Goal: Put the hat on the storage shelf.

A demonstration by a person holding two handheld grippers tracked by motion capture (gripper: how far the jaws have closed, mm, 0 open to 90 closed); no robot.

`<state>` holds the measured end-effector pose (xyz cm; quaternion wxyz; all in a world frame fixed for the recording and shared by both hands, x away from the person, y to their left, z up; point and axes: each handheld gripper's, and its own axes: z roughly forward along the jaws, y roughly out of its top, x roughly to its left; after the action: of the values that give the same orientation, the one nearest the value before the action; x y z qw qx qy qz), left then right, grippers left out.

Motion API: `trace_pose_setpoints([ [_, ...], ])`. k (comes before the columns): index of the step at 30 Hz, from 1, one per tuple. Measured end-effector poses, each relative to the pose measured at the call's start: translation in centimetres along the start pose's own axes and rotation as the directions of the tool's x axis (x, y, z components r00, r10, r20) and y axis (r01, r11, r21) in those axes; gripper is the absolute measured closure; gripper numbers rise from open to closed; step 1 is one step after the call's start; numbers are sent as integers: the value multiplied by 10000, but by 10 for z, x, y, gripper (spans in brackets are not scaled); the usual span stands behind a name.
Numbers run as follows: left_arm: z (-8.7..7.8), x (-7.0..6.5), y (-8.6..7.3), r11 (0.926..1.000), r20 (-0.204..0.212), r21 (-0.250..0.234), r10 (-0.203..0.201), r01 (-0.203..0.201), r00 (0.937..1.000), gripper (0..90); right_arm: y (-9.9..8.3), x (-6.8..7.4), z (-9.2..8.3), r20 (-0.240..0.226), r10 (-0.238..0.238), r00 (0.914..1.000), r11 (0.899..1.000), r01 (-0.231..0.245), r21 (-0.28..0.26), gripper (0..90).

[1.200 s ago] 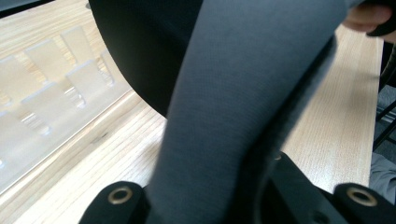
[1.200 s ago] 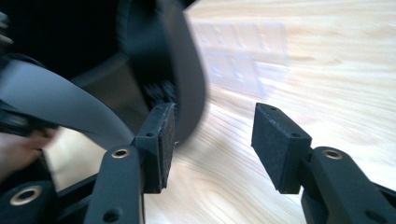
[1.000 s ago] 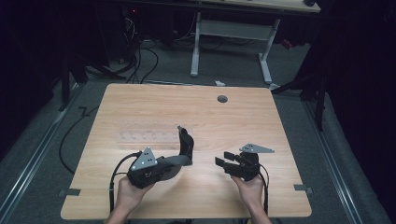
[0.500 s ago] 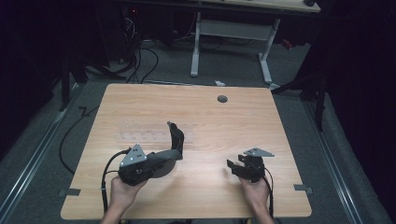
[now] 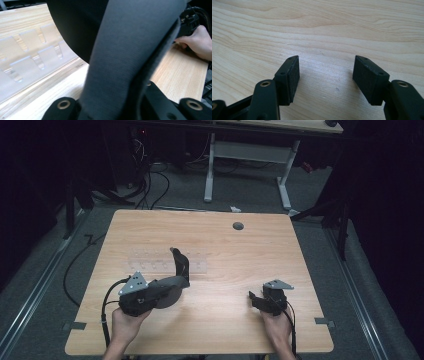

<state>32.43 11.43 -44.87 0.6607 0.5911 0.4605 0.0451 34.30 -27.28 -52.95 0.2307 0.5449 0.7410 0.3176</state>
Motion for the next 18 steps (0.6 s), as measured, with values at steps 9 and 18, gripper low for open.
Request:
trace_pose_setpoints([
  [9,-8,6,10,9994,-276,-307,-191,183,9994,847,0,1,2,174,-145,9997,9999,147,-76,373],
  [18,-16,11,23,9969,-538,-748,-272,231,9982,847,0,1,2,175,-157,9997,9998,158,-78,373],
])
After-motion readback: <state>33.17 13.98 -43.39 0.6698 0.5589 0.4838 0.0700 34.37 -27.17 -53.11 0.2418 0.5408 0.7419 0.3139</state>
